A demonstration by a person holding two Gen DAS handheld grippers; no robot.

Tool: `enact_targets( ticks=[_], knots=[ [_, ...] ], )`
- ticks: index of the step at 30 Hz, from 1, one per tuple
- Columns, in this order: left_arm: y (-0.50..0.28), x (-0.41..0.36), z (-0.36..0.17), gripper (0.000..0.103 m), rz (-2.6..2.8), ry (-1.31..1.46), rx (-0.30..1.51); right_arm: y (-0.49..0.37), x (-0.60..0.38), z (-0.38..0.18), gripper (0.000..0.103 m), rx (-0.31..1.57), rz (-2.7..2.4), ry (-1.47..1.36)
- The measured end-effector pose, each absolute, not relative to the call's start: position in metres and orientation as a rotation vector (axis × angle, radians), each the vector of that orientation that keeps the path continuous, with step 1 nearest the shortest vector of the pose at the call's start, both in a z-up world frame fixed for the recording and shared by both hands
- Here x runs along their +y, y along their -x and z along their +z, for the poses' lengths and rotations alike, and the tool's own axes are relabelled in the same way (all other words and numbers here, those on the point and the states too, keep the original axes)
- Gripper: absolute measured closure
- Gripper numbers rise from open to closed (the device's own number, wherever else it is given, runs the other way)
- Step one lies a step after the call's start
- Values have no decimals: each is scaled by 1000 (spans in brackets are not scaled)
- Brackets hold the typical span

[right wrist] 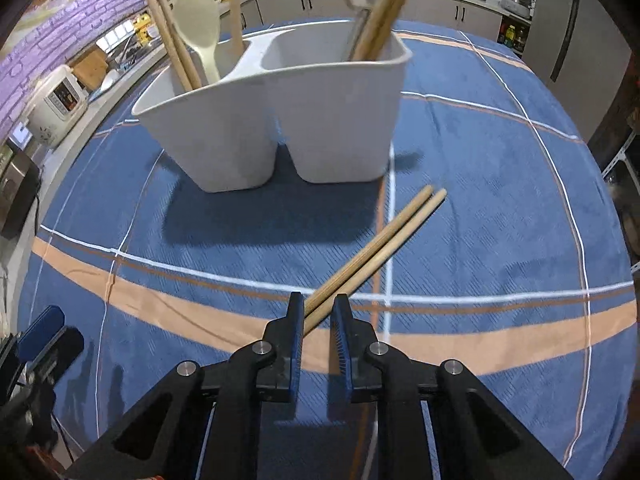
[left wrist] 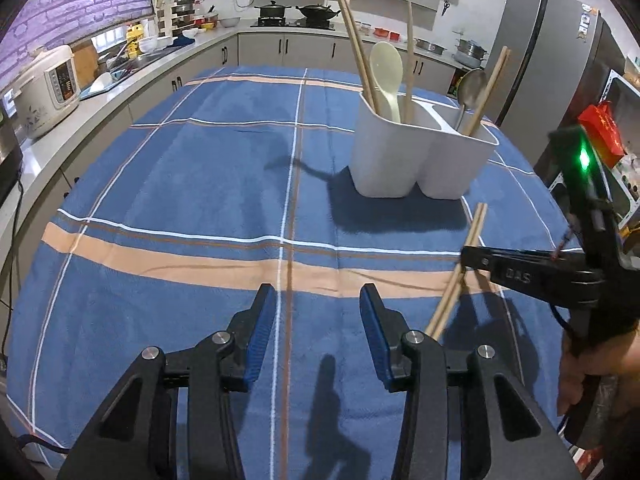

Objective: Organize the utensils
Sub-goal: 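Open both grippers and move them back toward the last chopsticks, then grasp a wooden chopstick with the left gripper while the right grasps another chopstick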

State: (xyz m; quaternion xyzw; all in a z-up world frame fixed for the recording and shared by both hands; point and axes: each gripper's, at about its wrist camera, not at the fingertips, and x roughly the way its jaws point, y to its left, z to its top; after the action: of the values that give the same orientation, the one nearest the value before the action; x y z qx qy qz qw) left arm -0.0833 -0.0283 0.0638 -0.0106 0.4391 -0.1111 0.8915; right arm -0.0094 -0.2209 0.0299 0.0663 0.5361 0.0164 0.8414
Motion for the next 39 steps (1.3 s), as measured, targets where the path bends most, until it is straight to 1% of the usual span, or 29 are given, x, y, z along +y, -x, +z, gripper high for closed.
enact_targets(
  ticks=[5,13,14,15,18,21,26,29,36,39],
  knots=[
    [75,-40,58,61,-260,25,943,13,-222,31,87,1143,35,-147],
    [67,-69,50,61,-338,-43,971,45,-266,26,86,1161,-100,-73],
    [65,-74,48,61,-349,-62,972,46,-272,26,86,1160,-102,-99],
    [63,-80,45,61,-362,-84,972,47,-282,26,84,1158,-94,-177],
    [59,-95,38,61,-392,-148,970,45,-298,25,84,1136,-24,-377],
    [59,-106,31,61,-430,-179,983,35,-292,22,84,1134,17,-423],
    [57,-114,24,61,-469,-173,1010,27,-277,21,78,1118,47,-399],
    [53,-112,22,61,-465,-140,1018,19,-270,21,78,1126,38,-355],
    [45,-113,20,63,-450,-132,1024,10,-239,19,78,1179,-66,-65],
    [42,-116,20,63,-455,-143,1030,5,-235,21,78,1199,-82,-68]
  ],
)
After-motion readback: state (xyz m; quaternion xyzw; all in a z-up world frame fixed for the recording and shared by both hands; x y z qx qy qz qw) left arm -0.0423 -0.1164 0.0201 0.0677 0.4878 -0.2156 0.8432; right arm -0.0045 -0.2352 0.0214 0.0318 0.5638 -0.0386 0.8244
